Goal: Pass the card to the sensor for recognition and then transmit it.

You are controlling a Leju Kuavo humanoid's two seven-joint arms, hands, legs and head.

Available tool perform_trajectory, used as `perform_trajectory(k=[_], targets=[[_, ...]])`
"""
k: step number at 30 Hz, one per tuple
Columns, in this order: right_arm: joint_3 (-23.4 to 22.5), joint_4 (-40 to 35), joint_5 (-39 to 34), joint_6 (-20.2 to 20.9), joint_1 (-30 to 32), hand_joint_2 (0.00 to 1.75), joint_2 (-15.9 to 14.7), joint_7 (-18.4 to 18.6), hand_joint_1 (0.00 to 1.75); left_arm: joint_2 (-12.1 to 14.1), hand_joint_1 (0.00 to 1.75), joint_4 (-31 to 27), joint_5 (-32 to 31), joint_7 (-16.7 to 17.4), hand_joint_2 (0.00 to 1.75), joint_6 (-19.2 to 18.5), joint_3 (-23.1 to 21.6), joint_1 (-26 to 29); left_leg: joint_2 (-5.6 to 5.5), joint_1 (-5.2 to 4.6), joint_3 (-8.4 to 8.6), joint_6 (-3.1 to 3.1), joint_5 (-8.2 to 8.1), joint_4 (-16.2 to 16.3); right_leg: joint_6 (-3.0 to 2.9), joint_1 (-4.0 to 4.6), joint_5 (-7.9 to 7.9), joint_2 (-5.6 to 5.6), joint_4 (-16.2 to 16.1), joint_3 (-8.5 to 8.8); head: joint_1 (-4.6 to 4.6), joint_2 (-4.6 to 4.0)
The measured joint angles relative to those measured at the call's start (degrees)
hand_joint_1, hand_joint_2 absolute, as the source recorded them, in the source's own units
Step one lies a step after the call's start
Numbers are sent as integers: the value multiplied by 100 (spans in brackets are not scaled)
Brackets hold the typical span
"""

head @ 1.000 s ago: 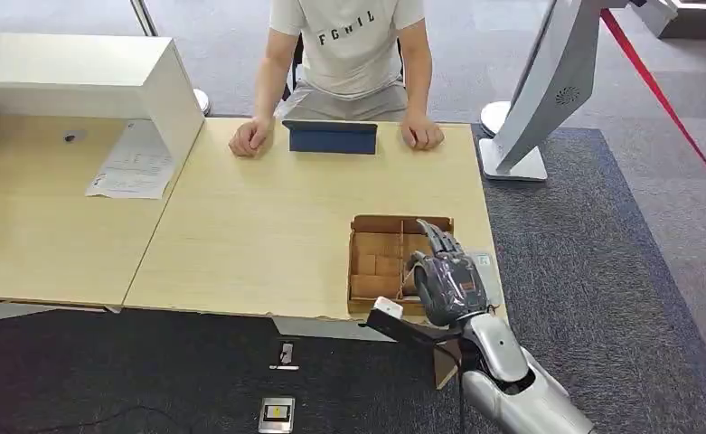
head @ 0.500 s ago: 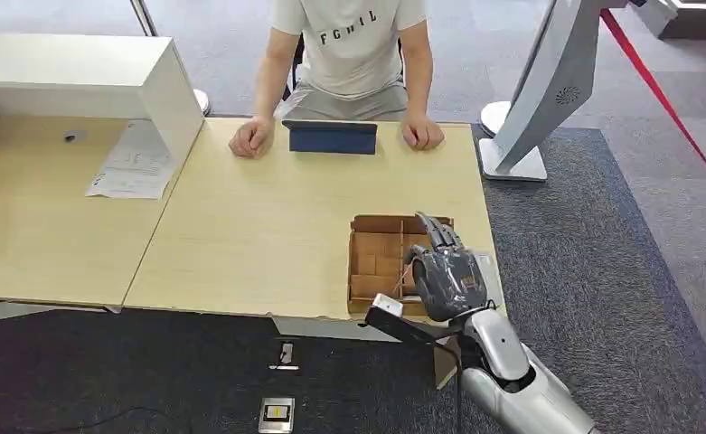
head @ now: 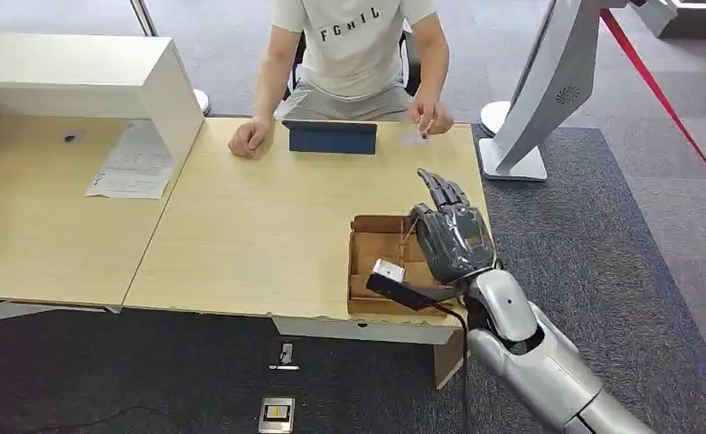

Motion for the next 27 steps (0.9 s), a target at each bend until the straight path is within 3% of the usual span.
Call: perform_trajectory(k=[5, 11, 27], targets=[[18, 328, -72, 7, -480, 175, 77, -166, 175, 0, 0, 0, 7, 22, 0, -5, -2, -9, -1, 0, -1, 0, 0, 0, 0, 0, 0, 0, 2, 0, 0, 0], [94, 934, -230, -33, -1070, 175, 251, -278, 175, -50, 0, 0, -48, 158, 0, 341, -2, 2, -3, 0, -3, 0, 0, 0, 0, 0, 0, 0, 2, 0, 0, 0], [398, 2911, -474, -240, -2221, 175, 863, -424, 175, -96, 0, 0, 4, 158, 0, 339, -4, 5, -2, 0, -2, 0, 0, 2, 0, 0, 0, 0, 2, -1, 0, 0]])
